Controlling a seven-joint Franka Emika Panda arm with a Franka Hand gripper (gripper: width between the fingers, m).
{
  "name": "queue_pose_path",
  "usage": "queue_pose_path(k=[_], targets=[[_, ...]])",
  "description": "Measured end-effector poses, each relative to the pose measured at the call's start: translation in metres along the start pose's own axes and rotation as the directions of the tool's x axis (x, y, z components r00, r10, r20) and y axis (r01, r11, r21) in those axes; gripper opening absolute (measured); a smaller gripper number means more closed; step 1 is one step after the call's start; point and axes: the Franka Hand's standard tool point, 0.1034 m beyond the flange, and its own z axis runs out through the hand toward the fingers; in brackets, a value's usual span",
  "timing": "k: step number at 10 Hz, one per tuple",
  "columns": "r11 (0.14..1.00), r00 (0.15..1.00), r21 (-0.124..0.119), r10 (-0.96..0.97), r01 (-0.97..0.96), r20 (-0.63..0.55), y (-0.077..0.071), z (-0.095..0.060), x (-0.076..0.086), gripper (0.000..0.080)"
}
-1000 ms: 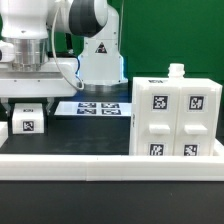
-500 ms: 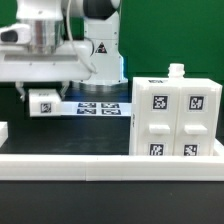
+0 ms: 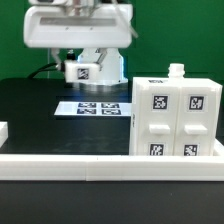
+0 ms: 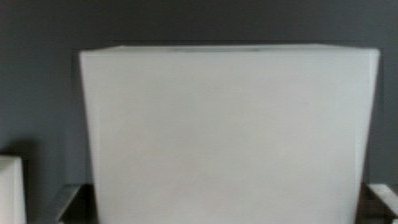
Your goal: Assemble cabinet
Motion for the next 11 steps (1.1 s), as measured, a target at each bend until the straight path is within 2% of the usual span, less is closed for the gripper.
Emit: queue_pose_path(k=[2, 4, 8, 9, 11], targets=[[0.996, 0.996, 0.003, 0.089, -0.089, 0.005, -0.026, -0.024, 0.04, 0.0563], [0.991, 0.991, 0.007, 0.136, -0.136, -0.003, -0.031, -0.03, 0.066, 0.0563], [0.991, 0.991, 0.007, 0.132, -0.132, 0.006, -0.031, -0.026, 0.062, 0.0563], [0.988, 0.988, 0.001, 0.155, -0.155, 0.009, -0.035, -0.026, 0.064, 0.0563], [0.987, 0.987, 0.0, 0.158, -0.158, 0.009, -0.061, -0.036, 0.089, 0.0563]])
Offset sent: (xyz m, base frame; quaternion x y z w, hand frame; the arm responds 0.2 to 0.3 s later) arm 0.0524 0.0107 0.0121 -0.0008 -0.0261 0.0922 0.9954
